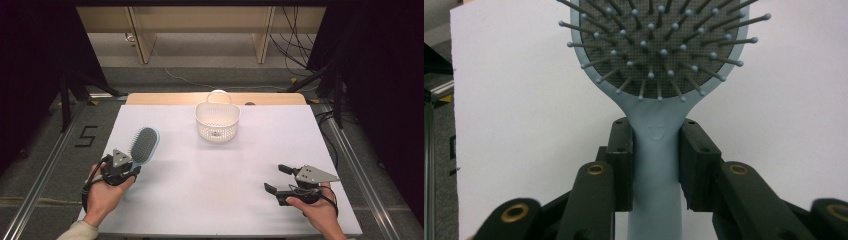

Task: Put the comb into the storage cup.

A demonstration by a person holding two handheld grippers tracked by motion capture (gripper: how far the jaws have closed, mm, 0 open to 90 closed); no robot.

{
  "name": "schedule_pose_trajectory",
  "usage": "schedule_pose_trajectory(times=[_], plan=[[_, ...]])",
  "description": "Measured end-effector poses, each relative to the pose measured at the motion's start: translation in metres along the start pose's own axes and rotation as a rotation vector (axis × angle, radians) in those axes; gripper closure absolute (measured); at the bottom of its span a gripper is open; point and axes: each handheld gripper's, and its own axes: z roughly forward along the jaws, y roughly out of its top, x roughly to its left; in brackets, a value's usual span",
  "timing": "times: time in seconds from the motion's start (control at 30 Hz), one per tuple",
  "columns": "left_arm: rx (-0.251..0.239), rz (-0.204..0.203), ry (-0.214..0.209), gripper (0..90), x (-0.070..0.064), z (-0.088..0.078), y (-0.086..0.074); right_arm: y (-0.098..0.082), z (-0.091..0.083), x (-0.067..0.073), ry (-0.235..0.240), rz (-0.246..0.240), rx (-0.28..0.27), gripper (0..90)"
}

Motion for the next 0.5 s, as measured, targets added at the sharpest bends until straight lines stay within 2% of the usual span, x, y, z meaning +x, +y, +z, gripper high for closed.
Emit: schedule_pose_trajectory(times=[0.37, 0.43, 0.5], plan=[[-0.050, 0.004, -0.002, 70.1, 0.0008, -0.0011, -0.0001, 0.0001, -0.0003, 0.0000, 0.000, 0.000, -0.003, 15.8], [-0.051, 0.017, -0.002, 70.0, 0.0011, -0.0009, -0.0001, 0.0002, -0.0003, -0.0001, -0.001, 0.000, -0.003, 15.8], [-0.052, 0.031, 0.025, 70.0, 0.0008, 0.0001, -0.0005, 0.0002, -0.0002, 0.0001, 0.000, 0.000, -0.006, 15.8]])
